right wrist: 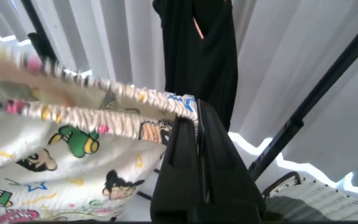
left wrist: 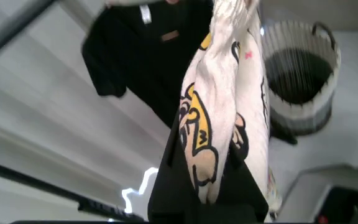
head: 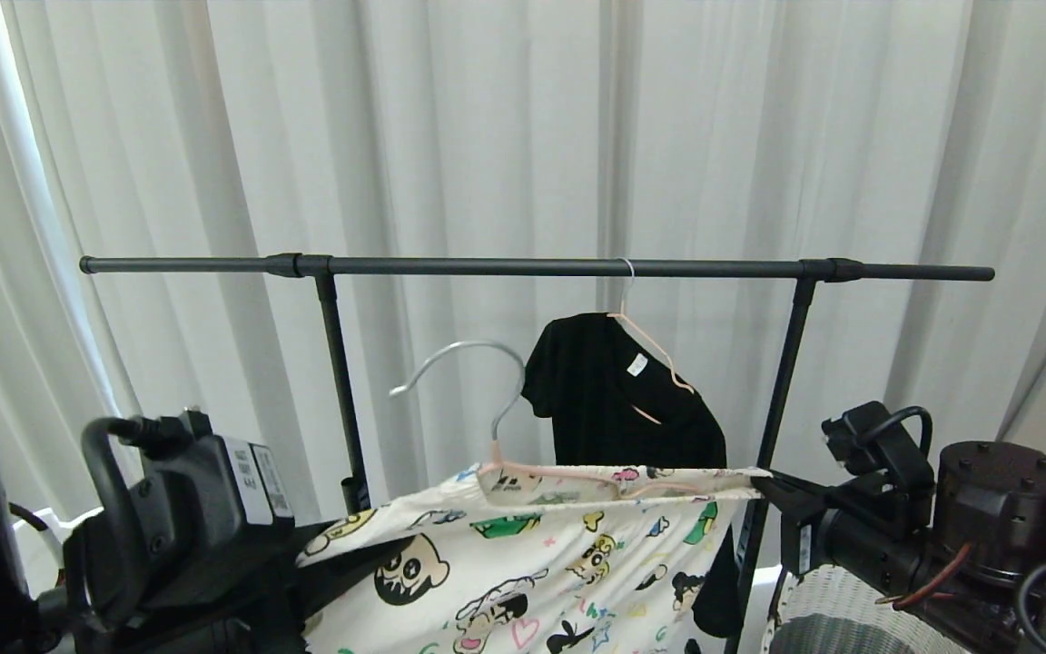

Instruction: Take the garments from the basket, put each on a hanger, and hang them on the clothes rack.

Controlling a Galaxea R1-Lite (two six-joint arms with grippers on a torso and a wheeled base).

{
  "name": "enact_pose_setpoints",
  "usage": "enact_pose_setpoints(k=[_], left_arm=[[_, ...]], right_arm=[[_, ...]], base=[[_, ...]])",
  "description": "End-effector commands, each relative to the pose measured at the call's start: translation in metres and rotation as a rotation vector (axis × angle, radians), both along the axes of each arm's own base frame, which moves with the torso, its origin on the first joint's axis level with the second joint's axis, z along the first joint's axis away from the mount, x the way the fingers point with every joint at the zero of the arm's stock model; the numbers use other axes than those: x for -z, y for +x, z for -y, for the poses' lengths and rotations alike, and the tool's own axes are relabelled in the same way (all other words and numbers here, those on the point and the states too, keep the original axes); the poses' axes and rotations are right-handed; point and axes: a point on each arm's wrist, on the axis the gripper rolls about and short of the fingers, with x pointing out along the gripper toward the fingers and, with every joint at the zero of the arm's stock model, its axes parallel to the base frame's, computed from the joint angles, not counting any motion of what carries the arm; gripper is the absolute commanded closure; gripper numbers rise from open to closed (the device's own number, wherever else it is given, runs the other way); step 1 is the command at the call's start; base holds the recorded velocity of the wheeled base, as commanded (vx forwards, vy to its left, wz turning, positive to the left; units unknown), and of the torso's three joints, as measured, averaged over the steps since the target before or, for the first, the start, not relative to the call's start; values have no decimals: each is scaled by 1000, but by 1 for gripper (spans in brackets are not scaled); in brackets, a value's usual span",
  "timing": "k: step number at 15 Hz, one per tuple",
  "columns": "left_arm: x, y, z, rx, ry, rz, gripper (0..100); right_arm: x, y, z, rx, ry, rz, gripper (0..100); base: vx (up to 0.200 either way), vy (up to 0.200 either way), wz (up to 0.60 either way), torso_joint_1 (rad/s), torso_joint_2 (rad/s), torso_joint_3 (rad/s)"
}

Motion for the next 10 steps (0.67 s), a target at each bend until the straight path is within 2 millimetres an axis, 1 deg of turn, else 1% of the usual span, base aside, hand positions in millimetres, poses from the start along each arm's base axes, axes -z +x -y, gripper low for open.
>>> enact_pose_setpoints(k=[1, 2, 4, 6, 7, 10], left_arm=[[19, -4, -3, 0, 50, -54, 100], [22, -1, -2, -5, 63, -70, 100], [27, 5, 2, -75, 107, -79, 100], [30, 8, 3, -118, 125, -88, 100], [31, 11, 2, -131, 131, -93, 100], [26, 15, 5, -144, 103, -98, 100]], right_arm=[[-5, 1, 0, -15, -6, 30, 100], [-6, -1, 0, -34, -27, 43, 100], [-6, -5, 1, -98, -135, 84, 100], [-9, -7, -4, -128, -151, 97, 100], [-12, -11, -7, -144, -149, 107, 0], [-20, -20, -7, -205, -206, 174, 0]], base=[[0, 0, 0, 0, 0, 0], [0, 0, 0, 0, 0, 0], [0, 0, 0, 0, 0, 0], [0, 0, 0, 0, 0, 0], [0, 0, 0, 0, 0, 0], [0, 0, 0, 0, 0, 0]])
